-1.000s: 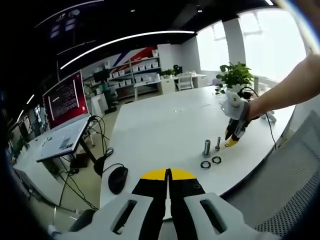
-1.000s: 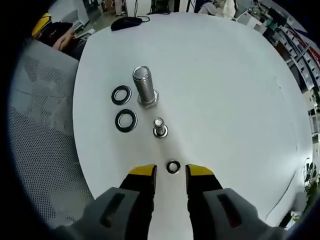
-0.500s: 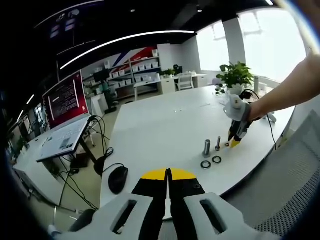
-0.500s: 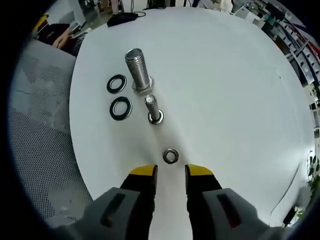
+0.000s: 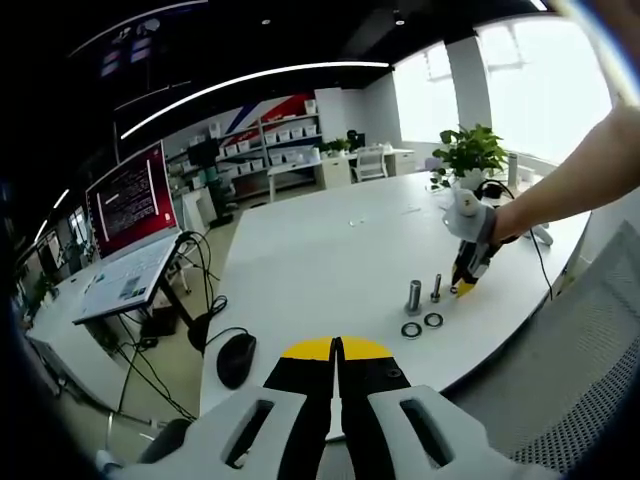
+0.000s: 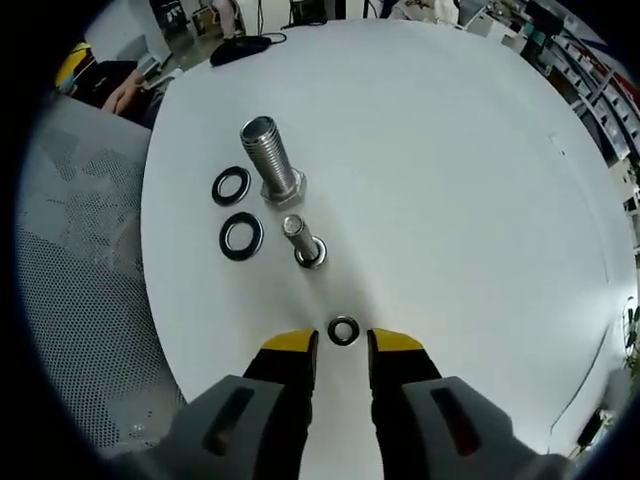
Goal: Place the washer onto the threaded stud by aligning its center hole with the stud, sliding it down to the base, and recovering from edge contact or off-axis alignment until the washer reaches the visible bottom stop.
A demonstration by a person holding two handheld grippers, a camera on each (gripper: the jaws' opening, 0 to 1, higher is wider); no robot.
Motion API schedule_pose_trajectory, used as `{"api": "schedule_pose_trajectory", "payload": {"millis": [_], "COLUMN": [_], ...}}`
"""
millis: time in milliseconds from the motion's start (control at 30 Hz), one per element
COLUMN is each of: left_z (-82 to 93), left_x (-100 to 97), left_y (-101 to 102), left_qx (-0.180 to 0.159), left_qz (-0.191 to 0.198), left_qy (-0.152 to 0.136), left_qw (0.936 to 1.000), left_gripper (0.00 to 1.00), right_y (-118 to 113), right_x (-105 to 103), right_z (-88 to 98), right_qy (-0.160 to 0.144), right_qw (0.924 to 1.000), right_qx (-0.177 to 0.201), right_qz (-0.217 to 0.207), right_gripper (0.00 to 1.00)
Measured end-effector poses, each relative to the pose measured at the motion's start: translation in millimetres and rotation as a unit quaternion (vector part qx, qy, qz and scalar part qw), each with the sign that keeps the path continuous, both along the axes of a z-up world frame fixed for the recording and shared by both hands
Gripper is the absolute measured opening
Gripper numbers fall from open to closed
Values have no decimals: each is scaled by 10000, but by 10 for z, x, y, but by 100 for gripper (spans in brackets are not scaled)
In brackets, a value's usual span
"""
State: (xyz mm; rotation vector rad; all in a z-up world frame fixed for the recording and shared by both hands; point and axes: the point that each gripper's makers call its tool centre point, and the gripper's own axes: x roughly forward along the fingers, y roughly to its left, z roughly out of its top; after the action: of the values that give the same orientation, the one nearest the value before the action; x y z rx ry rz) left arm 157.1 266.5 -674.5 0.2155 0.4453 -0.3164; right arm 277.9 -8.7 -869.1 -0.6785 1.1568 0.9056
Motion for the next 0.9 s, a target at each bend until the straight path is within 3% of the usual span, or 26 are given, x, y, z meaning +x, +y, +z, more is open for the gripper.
{"api": "schedule_pose_trajectory", "payload": {"millis": [900], "left_z": [6], "left_x": [2], "left_y": [-2], "left_qx": [-15], "left_qz": [-2], "left_qy": [-16], "left_qw": [10000], "left_gripper": [0], "right_y": [18], "right_x": [-4], "right_z": [5], "right_qy": [-179], "right_qw": [9997], "right_qx": [139], "right_qz": [61], "right_gripper": [18]}}
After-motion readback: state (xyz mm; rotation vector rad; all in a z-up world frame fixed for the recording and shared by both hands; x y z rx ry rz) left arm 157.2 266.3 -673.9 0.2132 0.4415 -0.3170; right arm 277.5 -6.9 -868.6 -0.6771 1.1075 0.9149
